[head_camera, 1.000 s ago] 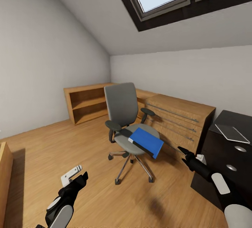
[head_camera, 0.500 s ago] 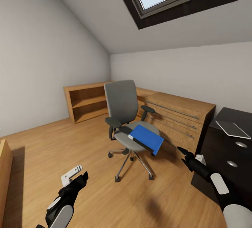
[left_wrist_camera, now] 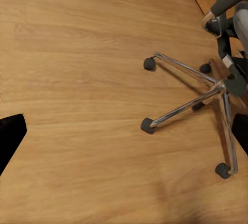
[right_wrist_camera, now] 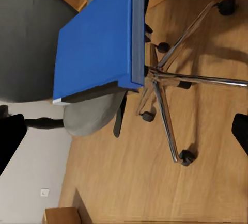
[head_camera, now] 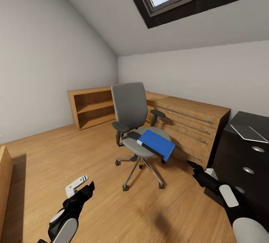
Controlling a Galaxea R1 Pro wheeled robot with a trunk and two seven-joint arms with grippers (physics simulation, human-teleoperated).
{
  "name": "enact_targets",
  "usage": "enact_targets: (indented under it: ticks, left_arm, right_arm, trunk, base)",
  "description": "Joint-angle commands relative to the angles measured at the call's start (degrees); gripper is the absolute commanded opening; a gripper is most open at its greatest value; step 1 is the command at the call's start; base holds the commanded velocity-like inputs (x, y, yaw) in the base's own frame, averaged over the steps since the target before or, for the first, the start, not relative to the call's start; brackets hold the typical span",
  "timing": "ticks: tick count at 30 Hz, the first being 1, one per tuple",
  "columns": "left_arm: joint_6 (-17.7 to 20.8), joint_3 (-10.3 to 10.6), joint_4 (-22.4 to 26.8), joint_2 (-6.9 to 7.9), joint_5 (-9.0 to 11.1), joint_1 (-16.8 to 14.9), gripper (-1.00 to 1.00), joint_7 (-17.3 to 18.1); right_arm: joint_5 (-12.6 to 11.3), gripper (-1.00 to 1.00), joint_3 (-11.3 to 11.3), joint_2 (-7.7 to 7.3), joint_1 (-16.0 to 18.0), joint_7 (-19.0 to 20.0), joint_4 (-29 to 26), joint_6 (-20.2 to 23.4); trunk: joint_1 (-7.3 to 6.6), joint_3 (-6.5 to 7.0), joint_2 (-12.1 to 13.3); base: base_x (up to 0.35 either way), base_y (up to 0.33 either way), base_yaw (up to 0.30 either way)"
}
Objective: In the bedroom, organize the workspace by keeping the computer under the desk, ensuring the monitor is on the desk, placing the keyboard on the desk next to the monitor, placing the mouse on the desk next to the keyboard, moving the folder from the swivel chair onto the desk next to the mouse, stacking the notebook on top of the folder with the pen on top of the notebook, and positioning the swivel chair next to the desk.
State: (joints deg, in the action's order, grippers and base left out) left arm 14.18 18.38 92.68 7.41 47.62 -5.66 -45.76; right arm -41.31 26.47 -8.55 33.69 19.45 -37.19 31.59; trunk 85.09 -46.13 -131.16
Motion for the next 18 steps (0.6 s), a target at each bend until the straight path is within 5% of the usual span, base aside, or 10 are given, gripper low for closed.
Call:
enact_targets:
  ticks: [1,5,6,7,8,14,18]
  left_arm:
    - [0.72,-0.08,0.10,0.09,0.29,-0.05,1.00,-0.29]
    - [7.10,-3.47,0.12,2.05,3.04,-0.05,1.00,5.21]
    - [9.51,-5.40,0.12,2.93,5.01,-0.05,1.00,8.94]
    - [14.85,-9.71,0.13,5.02,8.32,-0.05,1.00,17.82]
    - [17.50,-11.64,0.13,6.14,9.22,-0.05,1.00,22.47]
    - [26.08,-18.63,0.13,8.76,10.65,-0.05,1.00,40.12]
    - [28.51,-19.82,0.13,9.03,10.77,-0.05,1.00,44.90]
  right_arm:
    - [-0.19,1.00,0.38,1.23,0.06,-0.26,-0.04,-0.73]
    - [-0.25,1.00,0.48,2.19,0.06,-0.55,0.00,-3.60]
    - [-0.25,1.00,0.49,2.31,0.06,-0.58,0.00,-3.99]
    - [-0.30,1.00,0.50,2.47,0.09,-0.62,0.01,-4.38]
    - [-0.32,1.00,0.49,2.51,0.08,-0.63,0.01,-4.49]
    - [-0.35,1.00,0.36,2.69,0.08,-0.61,-0.04,-4.59]
    - [-0.39,1.00,0.27,3.00,0.11,-0.60,-0.06,-5.58]
  trunk:
    - [0.21,-0.25,-0.44]
    - [1.09,-0.96,-2.05]
    - [1.31,-1.14,-2.45]
    - [1.53,-1.32,-2.85]
    - [1.75,-1.50,-3.25]
    - [3.07,-2.58,-5.66]
    - [3.95,-3.30,-7.26]
  base:
    - [0.000,0.000,0.000]
    - [0.000,0.000,0.000]
    - [0.000,0.000,0.000]
    - [0.000,0.000,0.000]
    - [0.000,0.000,0.000]
    - [0.000,0.000,0.000]
    - [0.000,0.000,0.000]
